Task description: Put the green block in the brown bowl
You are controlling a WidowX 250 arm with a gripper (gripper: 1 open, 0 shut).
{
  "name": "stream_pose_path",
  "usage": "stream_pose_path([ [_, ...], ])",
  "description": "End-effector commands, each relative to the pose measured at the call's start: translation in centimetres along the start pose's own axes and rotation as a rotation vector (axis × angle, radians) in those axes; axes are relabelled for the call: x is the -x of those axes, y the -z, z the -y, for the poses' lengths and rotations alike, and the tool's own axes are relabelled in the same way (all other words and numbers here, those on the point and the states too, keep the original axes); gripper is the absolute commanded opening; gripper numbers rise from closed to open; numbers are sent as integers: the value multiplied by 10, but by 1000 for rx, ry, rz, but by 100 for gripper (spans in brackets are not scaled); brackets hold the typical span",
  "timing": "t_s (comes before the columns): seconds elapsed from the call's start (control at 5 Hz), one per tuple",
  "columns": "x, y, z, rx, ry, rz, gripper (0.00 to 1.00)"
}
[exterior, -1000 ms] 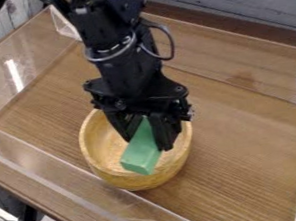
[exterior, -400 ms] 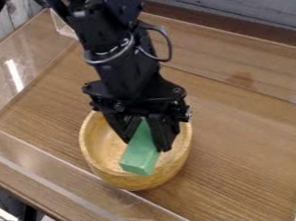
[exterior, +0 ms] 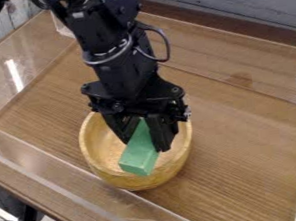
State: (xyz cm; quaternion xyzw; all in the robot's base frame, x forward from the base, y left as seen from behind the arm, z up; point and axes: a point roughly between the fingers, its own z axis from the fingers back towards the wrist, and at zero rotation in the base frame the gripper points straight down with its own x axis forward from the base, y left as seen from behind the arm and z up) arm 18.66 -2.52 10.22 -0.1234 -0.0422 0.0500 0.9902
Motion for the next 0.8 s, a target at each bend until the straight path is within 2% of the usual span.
stream_pose_path([
  [0.0, -6, -5, -1, 3, 1, 29, 0],
  [0.6, -6, -3, -3, 6, -9, 27, 0],
])
